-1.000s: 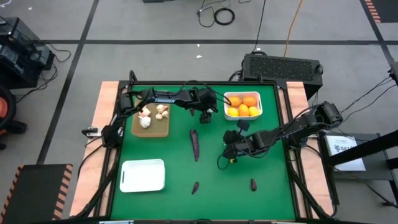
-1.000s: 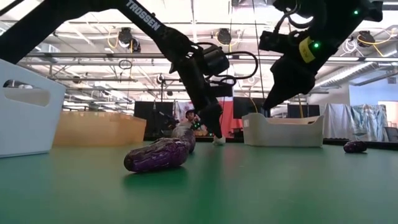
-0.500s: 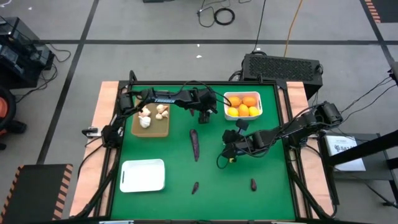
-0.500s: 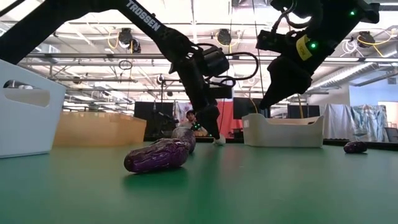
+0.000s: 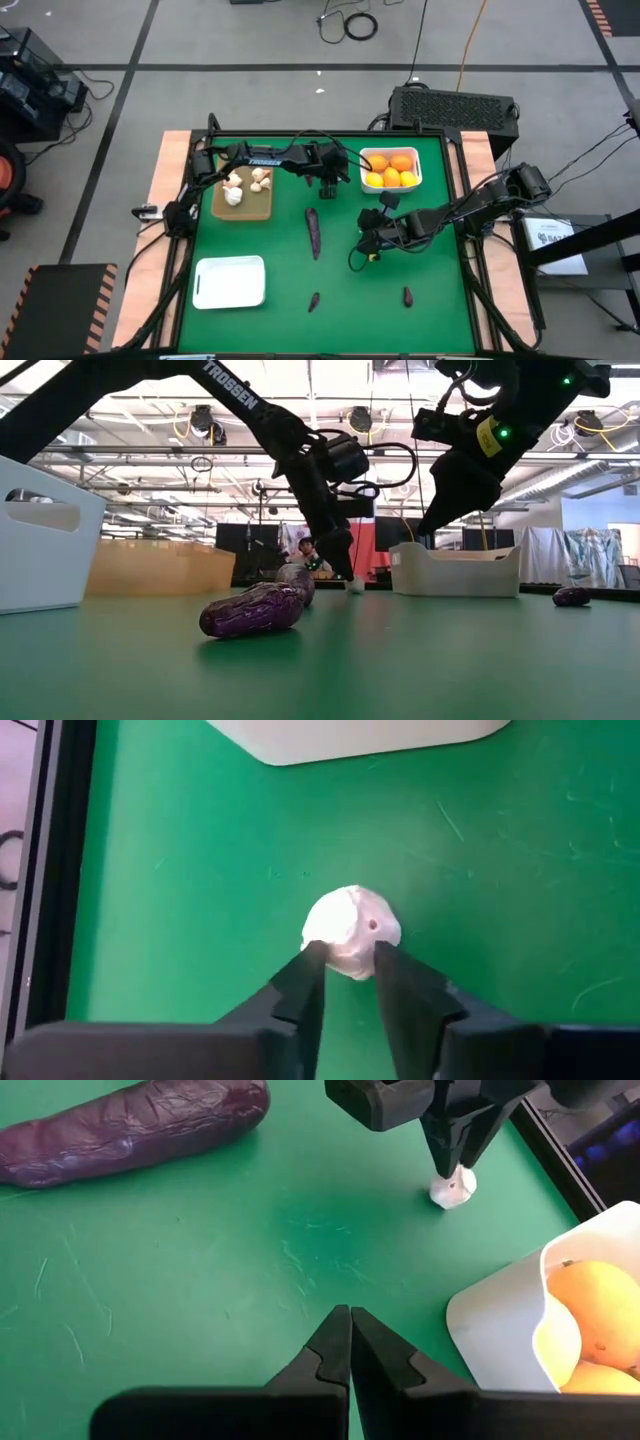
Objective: Sort produce into baskets
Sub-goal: Put the white garlic into the orange bin
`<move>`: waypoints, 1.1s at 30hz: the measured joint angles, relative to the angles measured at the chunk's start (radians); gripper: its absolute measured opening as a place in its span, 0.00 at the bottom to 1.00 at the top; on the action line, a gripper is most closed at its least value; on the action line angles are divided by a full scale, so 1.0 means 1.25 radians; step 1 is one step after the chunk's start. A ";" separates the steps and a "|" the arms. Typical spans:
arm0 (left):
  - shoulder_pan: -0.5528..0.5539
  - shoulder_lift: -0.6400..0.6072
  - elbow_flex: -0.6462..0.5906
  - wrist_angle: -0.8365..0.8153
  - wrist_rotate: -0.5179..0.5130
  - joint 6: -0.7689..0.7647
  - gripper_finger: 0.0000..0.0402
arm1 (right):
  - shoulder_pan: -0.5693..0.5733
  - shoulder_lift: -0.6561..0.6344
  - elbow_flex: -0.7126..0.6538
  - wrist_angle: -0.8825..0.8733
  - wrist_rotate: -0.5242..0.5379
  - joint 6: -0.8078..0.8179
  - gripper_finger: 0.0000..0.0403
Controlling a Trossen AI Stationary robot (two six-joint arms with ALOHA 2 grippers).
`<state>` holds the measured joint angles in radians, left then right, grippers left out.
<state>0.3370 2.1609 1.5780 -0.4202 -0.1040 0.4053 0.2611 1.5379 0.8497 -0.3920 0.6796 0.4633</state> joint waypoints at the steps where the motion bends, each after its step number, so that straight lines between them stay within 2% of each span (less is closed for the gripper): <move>1: 0.000 0.000 0.000 0.000 0.000 0.000 0.21 | 0.000 0.000 0.000 0.000 0.000 0.000 0.00; 8: 0.000 0.000 0.000 0.000 0.002 -0.003 0.02 | 0.000 0.000 0.000 0.000 0.000 0.000 0.00; 14: -0.003 0.000 0.000 0.000 0.002 -0.008 0.01 | 0.001 0.000 0.000 -0.008 -0.004 -0.003 0.00; 21: -0.034 -0.032 0.021 0.008 -0.003 -0.228 0.03 | 0.013 -0.029 0.002 -0.101 -0.043 0.036 0.00; 23: -0.049 -0.031 0.029 0.018 -0.016 -0.248 0.03 | 0.015 -0.039 0.002 -0.109 -0.043 0.055 0.00; 28: -0.082 -0.030 0.033 0.009 -0.211 -0.152 0.06 | 0.019 -0.047 0.002 -0.110 -0.044 0.083 0.00; 33: -0.099 -0.068 0.040 -0.107 -0.428 -0.124 0.18 | 0.018 -0.047 0.002 -0.091 -0.045 0.071 0.00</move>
<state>0.2128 2.0754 1.6281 -0.5536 -0.6395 0.2503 0.2832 1.4788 0.8516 -0.5062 0.6228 0.5526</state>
